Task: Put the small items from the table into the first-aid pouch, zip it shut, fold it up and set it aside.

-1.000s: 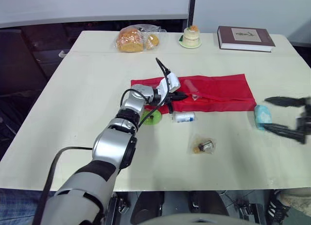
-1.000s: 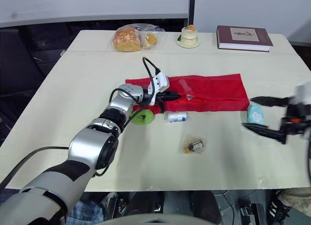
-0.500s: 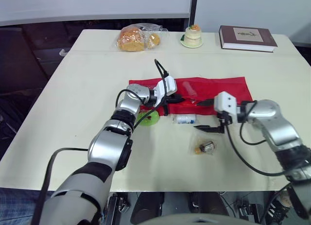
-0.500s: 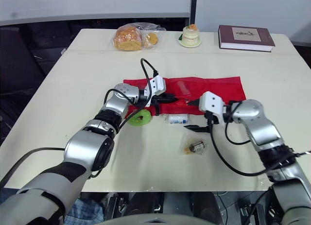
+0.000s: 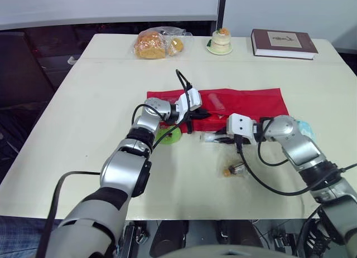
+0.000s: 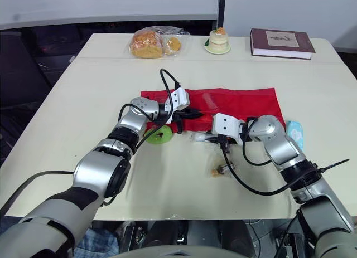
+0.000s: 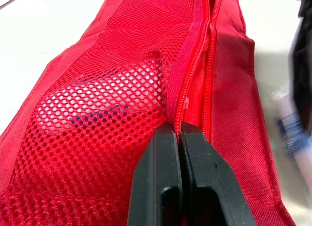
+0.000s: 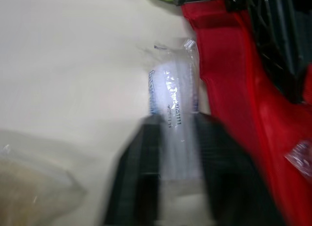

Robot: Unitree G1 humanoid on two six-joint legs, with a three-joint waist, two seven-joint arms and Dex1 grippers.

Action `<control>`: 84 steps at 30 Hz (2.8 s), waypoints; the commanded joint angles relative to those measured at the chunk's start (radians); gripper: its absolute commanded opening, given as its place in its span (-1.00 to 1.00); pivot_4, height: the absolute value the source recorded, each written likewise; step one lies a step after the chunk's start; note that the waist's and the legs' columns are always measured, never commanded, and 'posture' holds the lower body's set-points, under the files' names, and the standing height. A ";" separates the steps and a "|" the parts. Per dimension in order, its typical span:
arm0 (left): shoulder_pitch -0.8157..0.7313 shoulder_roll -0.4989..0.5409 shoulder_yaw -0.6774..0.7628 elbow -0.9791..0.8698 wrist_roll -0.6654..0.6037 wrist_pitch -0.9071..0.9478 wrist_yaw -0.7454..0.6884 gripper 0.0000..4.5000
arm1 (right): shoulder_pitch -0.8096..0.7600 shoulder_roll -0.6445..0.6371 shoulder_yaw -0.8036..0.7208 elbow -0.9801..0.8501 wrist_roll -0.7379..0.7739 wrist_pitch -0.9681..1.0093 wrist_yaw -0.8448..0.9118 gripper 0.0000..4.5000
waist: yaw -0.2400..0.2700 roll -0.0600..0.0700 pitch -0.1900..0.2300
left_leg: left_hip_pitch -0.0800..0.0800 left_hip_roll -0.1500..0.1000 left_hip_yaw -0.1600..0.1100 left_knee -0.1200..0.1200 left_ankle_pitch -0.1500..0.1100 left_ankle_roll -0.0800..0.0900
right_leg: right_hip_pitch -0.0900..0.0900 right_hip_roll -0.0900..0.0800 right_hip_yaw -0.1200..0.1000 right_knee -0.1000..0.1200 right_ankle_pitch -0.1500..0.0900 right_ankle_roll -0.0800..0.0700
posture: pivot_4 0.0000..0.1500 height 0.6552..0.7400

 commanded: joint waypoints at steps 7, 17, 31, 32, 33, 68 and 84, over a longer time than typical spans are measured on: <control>-0.009 -0.025 0.012 -0.044 -0.027 -0.011 -0.012 -1.00 | 0.093 -0.012 -0.211 -0.293 0.141 0.489 -0.137 -0.99 | 0.005 0.000 0.000 | -0.001 0.000 -0.001 0.000 -0.001 0.003 | 0.000 0.000 0.000 0.000 0.000 0.000 | 1.00 1.00; 0.006 -0.055 0.009 -0.077 -0.046 -0.003 -0.039 -1.00 | 0.064 0.094 -0.239 -0.240 0.121 0.709 -0.387 -0.99 | 0.001 0.000 0.000 | 0.000 0.000 -0.001 0.000 -0.002 0.003 | 0.000 0.000 0.000 0.001 0.000 0.000 | 1.00 1.00; 0.055 -0.090 -0.015 -0.133 -0.054 0.007 -0.061 -1.00 | -0.057 0.405 -0.379 -0.155 0.197 0.811 -0.648 -0.99 | -0.001 0.000 0.000 | -0.001 0.000 -0.001 0.000 -0.002 0.003 | 0.000 0.000 0.000 0.001 0.000 0.000 | 1.00 1.00; 0.057 -0.090 -0.016 -0.136 -0.054 0.008 -0.061 -1.00 | -0.060 0.421 -0.396 -0.150 0.199 0.814 -0.668 -0.99 | -0.001 0.000 0.000 | -0.001 0.000 -0.001 0.000 -0.002 0.003 | 0.000 0.000 0.000 0.001 0.000 0.000 | 1.00 1.00; 0.059 -0.091 -0.017 -0.139 -0.054 0.009 -0.061 -1.00 | -0.063 0.433 -0.409 -0.146 0.205 0.815 -0.680 -0.99 | -0.001 0.000 0.000 | 0.000 0.000 -0.001 0.000 -0.002 0.003 | 0.000 0.000 0.000 0.001 0.000 0.000 | 1.00 1.00; 0.032 -0.082 -0.002 -0.100 -0.059 0.018 -0.042 -1.00 | 0.089 0.111 -0.203 -0.139 0.233 0.447 -0.400 -0.97 | -0.003 0.001 0.000 | 0.000 0.000 0.000 -0.001 -0.002 0.004 | -0.001 0.000 0.001 0.000 0.000 0.000 | 1.00 1.00; 0.051 -0.087 -0.013 -0.121 -0.058 0.018 -0.059 -1.00 | -0.022 0.266 -0.258 0.125 0.135 0.218 -0.583 -0.97 | -0.004 0.001 0.000 | 0.000 0.000 0.001 -0.001 -0.001 0.003 | -0.001 0.000 0.001 0.000 0.000 0.000 | 1.00 1.00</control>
